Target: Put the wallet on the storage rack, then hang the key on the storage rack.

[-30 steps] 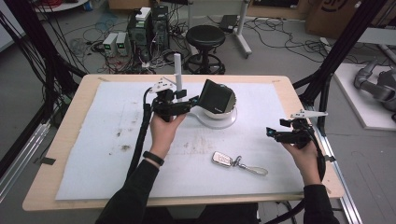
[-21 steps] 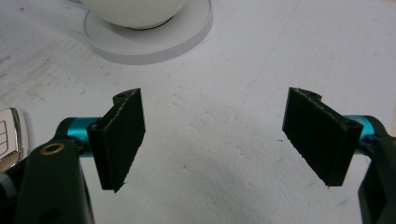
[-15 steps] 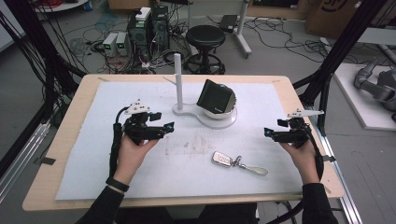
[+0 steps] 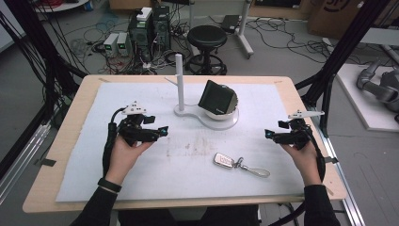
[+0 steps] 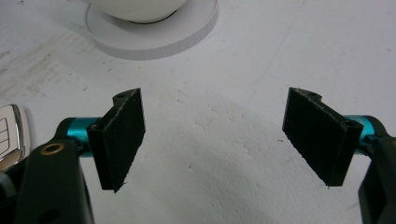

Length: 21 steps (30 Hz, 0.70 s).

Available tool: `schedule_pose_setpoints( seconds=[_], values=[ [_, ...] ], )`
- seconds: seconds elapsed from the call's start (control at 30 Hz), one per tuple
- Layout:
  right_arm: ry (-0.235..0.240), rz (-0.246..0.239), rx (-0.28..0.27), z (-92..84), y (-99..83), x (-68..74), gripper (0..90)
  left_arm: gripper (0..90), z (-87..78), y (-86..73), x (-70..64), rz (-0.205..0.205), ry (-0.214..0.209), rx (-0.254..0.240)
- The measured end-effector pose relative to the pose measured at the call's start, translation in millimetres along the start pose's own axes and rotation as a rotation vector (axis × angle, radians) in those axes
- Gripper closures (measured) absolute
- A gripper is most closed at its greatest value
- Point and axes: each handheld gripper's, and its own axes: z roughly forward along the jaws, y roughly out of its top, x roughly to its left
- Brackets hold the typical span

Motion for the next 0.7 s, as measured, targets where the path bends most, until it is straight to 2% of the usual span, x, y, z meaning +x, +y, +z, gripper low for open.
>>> schedule_pose_setpoints(
  seconds=[0.1, 0.47, 0.6, 0.7],
  values=[
    [0.004, -0.002, 0.0, -1.1, -0.6, 1.1, 21.6, 28.1, -1.2, 0.7, -0.4, 0.002, -0.009, -0.008],
    [0.025, -0.015, -0.003, -5.5, -3.2, 6.5, 21.6, 27.8, -4.4, 2.3, 3.2, 0.013, -0.004, -0.002],
    [0.052, -0.031, -0.012, -9.0, -3.6, 11.2, 21.6, 27.8, -3.4, 2.6, 1.4, 0.019, -0.021, -0.004],
    [0.097, -0.064, -0.006, -11.2, -4.6, 15.7, 24.8, 27.8, 0.0, 3.9, -1.0, 0.03, -0.036, 0.002]
  ],
)
